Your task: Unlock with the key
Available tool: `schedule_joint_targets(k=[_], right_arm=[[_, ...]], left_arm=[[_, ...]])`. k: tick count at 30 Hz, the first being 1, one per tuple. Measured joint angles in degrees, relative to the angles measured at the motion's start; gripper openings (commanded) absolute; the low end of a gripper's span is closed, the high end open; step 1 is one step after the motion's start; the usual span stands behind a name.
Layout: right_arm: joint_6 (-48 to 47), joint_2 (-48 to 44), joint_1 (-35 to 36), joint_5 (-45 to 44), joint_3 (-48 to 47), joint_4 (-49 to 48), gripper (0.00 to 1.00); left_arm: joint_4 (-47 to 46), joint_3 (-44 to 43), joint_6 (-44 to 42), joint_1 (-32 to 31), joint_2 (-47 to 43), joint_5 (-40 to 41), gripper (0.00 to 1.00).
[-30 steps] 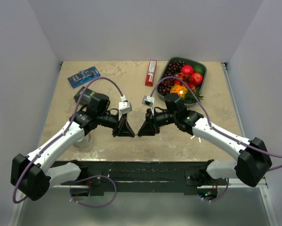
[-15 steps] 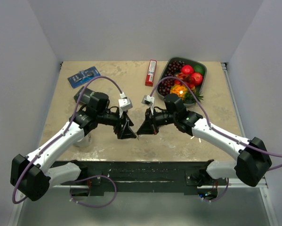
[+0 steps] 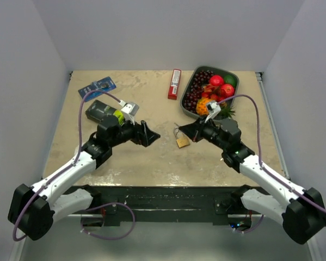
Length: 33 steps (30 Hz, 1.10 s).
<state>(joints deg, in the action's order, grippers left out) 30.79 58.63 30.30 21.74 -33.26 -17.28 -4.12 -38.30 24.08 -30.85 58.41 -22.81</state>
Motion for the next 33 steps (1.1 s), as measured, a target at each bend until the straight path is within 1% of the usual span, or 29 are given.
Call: schedule_joint_targets(k=[3,7,9,12,17,22,27,33], right_arm=[[1.8,-4.9,0.0,-10.3,0.1,-0.5,0.0],[2.4,-9.3,-0.3,-22.2,0.0,0.5,0.0],[2.3,-10.5,-0.4,-26.6,-0.3,1.7,0.0],[1.8,-12.1,-0.4,-31.0,-1.0,4.0,0.0],[0.4,-14.6,-0.4,-34.4,-2.9,7.1,0.0],[-0.4,-16.7,-0.4,-35.7,-3.7,9.3,0.0],[-1.3,-19.1,-0.4,-35.8,-3.8,10.8,0.0],[-2.6,-21.1,-0.4,-35.9,-4.1,13.3,0.0]], left_arm=[[-3.9,2.7,7.3,-0.7,3.5,4.9,0.91],[-4.6,3.1,15.2,-6.3,10.6,14.2,0.91],[-3.4,1.5,18.0,-10.3,14.6,18.1,0.92],[-0.7,-4.4,21.6,-15.0,22.2,22.9,0.95],[2.0,-12.7,27.7,-18.8,33.0,27.3,0.95],[7.5,-18.7,32.3,-20.0,42.3,29.7,0.96],[10.8,-26.6,34.9,-20.9,48.2,30.9,0.96],[14.4,-34.7,35.3,-21.6,54.2,31.0,0.94]])
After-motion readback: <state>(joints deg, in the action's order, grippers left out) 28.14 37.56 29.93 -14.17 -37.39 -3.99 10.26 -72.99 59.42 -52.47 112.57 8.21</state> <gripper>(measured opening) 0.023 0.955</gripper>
